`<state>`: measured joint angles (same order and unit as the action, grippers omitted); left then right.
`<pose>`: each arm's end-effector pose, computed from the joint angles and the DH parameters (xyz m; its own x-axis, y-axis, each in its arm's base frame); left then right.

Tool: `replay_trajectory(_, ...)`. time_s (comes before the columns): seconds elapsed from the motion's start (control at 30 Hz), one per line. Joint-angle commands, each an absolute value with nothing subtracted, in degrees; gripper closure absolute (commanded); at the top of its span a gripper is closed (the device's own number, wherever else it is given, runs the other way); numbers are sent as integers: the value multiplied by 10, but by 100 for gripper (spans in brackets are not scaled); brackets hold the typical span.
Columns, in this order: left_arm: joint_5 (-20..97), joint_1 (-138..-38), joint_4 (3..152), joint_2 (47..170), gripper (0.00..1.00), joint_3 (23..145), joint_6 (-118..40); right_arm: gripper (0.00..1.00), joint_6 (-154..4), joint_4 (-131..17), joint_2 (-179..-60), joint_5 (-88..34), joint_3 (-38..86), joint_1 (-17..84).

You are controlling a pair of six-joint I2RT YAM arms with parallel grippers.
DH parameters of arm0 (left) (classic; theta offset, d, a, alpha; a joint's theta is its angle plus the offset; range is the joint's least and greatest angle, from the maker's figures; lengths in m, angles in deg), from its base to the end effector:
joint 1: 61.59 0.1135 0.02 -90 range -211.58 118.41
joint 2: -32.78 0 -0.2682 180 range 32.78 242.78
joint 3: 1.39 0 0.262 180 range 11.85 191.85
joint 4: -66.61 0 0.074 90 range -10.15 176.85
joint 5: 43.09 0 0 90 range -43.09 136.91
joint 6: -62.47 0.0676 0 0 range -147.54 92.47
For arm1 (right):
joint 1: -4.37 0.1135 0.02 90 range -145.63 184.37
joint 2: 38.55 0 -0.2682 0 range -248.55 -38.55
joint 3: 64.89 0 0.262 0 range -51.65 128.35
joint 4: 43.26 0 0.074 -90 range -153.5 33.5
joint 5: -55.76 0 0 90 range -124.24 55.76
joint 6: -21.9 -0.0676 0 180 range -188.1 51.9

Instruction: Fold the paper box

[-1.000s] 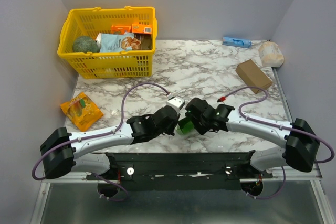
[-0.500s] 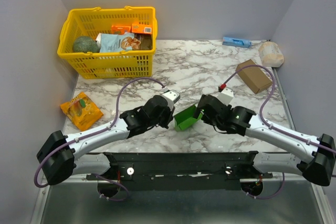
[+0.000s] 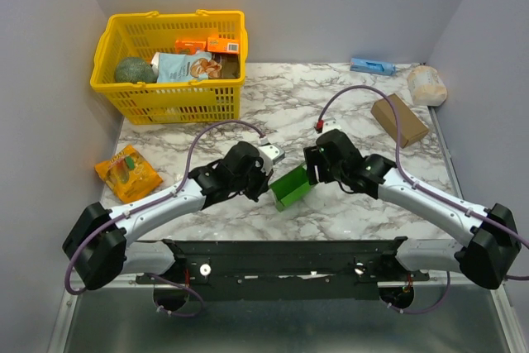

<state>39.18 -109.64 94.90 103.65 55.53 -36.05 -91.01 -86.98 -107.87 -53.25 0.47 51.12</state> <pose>0.1876 -0.2223 0.2090 -0.5635 0.4073 -0.7188 0.7281 0.6559 -0.1991 0.2076 0.1885 0.2444 -0.6762 -0.1817 -0.7139 -0.2987 0.9535 0.0402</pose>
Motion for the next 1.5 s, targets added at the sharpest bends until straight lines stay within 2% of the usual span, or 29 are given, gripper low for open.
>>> replay_trajectory(0.0,351,-1078,970,1040,100,581,-331,25,-813,-823,-1092,-387,8,491)
replay_trajectory(0.1,338,-1071,969,1049,100,590,-320,24,-787,-809,-1087,-369,-10,491)
replay_trajectory(0.27,321,-1054,1008,1090,100,623,-282,6,-712,-791,-1050,-321,-44,491)
replay_trajectory(0.4,289,-1037,1022,1114,100,649,-239,4,-749,-814,-1077,-432,-31,491)
replay_trajectory(0.6,244,-1020,1061,1157,100,700,-193,10,-776,-801,-1114,-454,12,460)
replay_trajectory(0.63,242,-1020,1079,1162,100,706,-177,16,-761,-794,-1119,-446,13,449)
replay_trajectory(0.7,241,-1018,1094,1170,100,720,-166,20,-737,-752,-1122,-409,6,417)
replay_trajectory(0.73,241,-1017,1102,1172,100,722,-161,26,-708,-733,-1119,-386,-1,409)
replay_trajectory(0.9,226,-1010,1111,1164,100,724,-144,30,-663,-632,-1116,-256,-40,353)
replay_trajectory(1.1,212,-1002,1115,1159,100,723,-134,35,-623,-605,-1141,-170,-58,329)
replay_trajectory(1.23,205,-997,1113,1155,100,721,-128,35,-623,-591,-1128,-110,-72,328)
replay_trajectory(1.33,200,-996,1111,1154,100,721,-122,26,-632,-587,-1108,-39,-72,329)
replay_trajectory(1.37,198,-996,1112,1153,100,723,-118,16,-629,-586,-1103,-30,-73,329)
replay_trajectory(1.47,182,-995,1115,1154,100,730,-101,8,-621,-590,-1085,-29,-80,329)
